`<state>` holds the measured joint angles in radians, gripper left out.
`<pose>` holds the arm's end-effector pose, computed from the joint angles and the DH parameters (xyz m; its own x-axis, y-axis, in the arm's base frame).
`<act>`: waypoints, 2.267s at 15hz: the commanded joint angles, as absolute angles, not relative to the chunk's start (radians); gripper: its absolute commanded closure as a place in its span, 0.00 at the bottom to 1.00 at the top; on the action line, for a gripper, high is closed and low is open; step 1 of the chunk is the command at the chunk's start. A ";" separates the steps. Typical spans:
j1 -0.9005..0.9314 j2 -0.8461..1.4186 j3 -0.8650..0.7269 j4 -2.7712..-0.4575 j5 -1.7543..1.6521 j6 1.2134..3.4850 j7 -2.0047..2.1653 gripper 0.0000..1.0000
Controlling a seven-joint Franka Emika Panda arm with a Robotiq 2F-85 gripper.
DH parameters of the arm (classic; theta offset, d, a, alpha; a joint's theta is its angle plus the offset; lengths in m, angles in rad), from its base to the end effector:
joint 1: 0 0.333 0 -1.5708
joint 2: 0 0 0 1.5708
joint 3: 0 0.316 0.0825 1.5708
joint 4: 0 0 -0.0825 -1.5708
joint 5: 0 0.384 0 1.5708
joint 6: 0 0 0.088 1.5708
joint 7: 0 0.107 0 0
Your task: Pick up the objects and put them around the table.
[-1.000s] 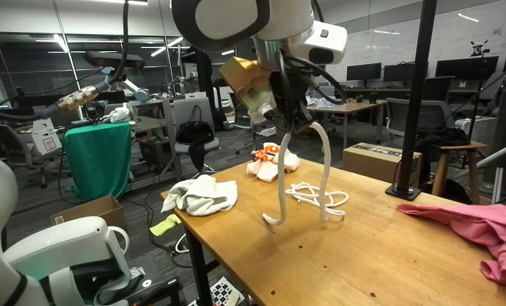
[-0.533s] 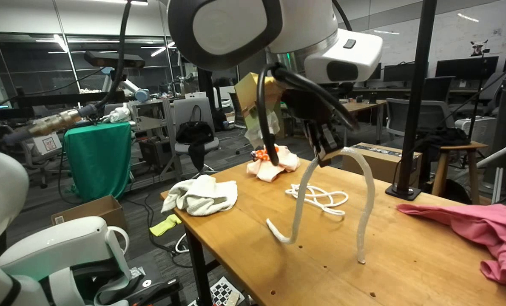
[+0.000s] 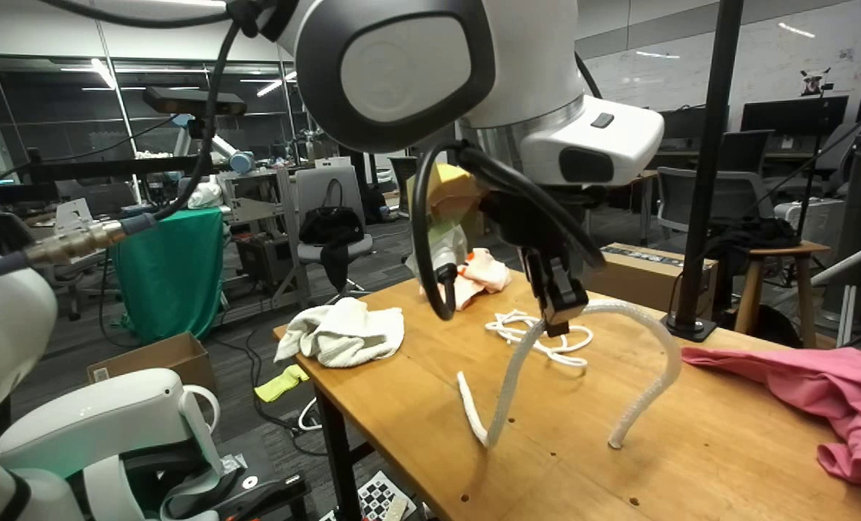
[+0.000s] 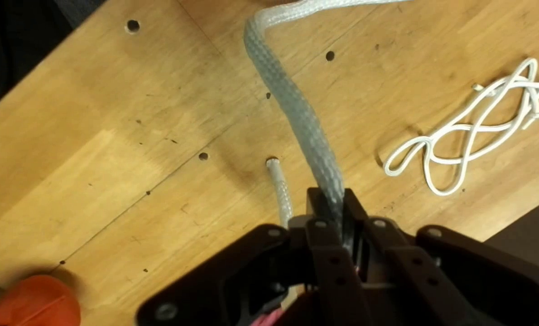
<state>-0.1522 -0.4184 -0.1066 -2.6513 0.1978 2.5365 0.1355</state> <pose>0.4023 -0.1082 0.4072 0.8164 -0.5215 0.2479 -0.4724 -0.8501 -0.2326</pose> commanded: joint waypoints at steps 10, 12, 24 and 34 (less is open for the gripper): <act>-0.169 -0.369 -0.030 -2.642 -0.013 2.514 0.230 0.19; -0.169 -0.362 -0.023 -2.635 -0.028 2.504 0.243 0.04; -0.218 -0.336 0.147 -2.644 -0.443 2.466 0.509 0.00; 0.016 -0.595 0.011 -2.605 -0.166 2.144 -0.071 0.00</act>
